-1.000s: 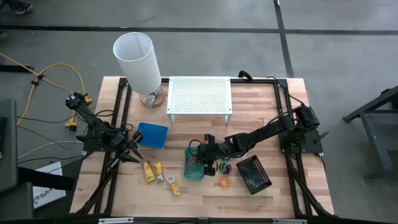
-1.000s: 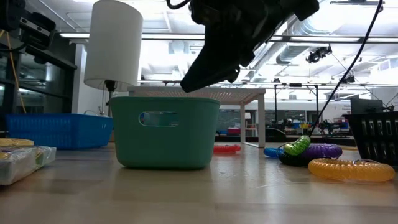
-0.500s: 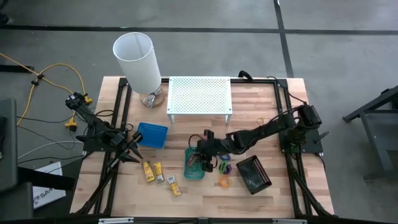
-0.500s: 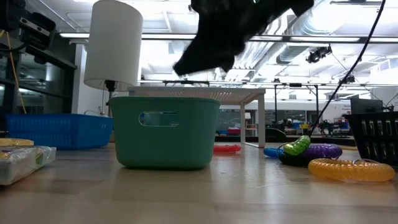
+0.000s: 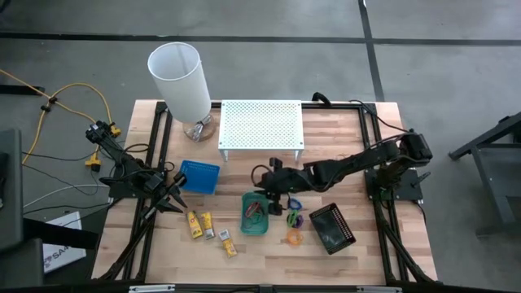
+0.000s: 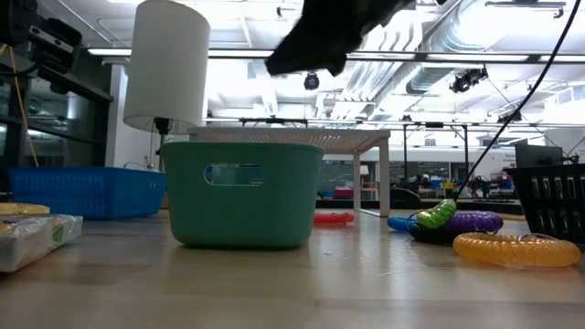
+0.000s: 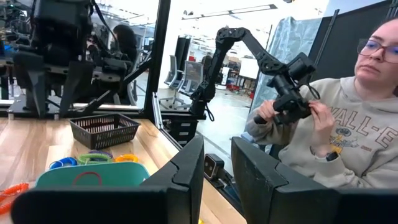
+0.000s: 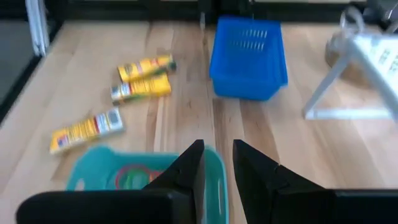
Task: Pick & Place Office Desk Supplies
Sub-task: Put the yellow rubber band into the green bin
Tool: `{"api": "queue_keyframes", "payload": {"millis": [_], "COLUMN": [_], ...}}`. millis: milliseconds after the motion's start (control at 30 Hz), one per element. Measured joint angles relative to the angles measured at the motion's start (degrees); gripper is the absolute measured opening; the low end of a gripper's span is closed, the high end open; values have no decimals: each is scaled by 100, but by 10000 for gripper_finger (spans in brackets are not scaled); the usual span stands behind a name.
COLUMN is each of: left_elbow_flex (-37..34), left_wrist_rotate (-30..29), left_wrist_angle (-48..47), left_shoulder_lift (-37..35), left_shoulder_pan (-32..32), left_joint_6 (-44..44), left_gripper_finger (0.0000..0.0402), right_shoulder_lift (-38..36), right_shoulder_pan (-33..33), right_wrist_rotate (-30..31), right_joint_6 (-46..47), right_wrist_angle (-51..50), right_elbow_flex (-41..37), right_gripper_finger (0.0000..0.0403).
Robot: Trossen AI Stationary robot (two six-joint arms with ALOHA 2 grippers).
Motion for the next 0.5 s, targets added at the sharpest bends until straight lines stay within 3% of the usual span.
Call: {"api": "queue_keyframes", "payload": {"millis": [200,367,500], "left_elbow_flex": [0,0,0], "left_wrist_rotate": [0,0,0], "left_wrist_angle": [0,0,0], "left_shoulder_lift": [-2,-2,-1], "left_shoulder_pan": [-2,-2,0], "left_joint_6": [0,0,0], "left_gripper_finger": [79,79,79], "right_shoulder_lift": [-226,-460,-649], "right_shoulder_pan": [-51,-8,18], "right_wrist_rotate": [33,529,415], "right_joint_6": [1039,1905,2475], "right_wrist_angle": [-1264,-2684,-3540], "right_elbow_flex": [1,-5,-53], "right_gripper_finger": [71,71,71]}}
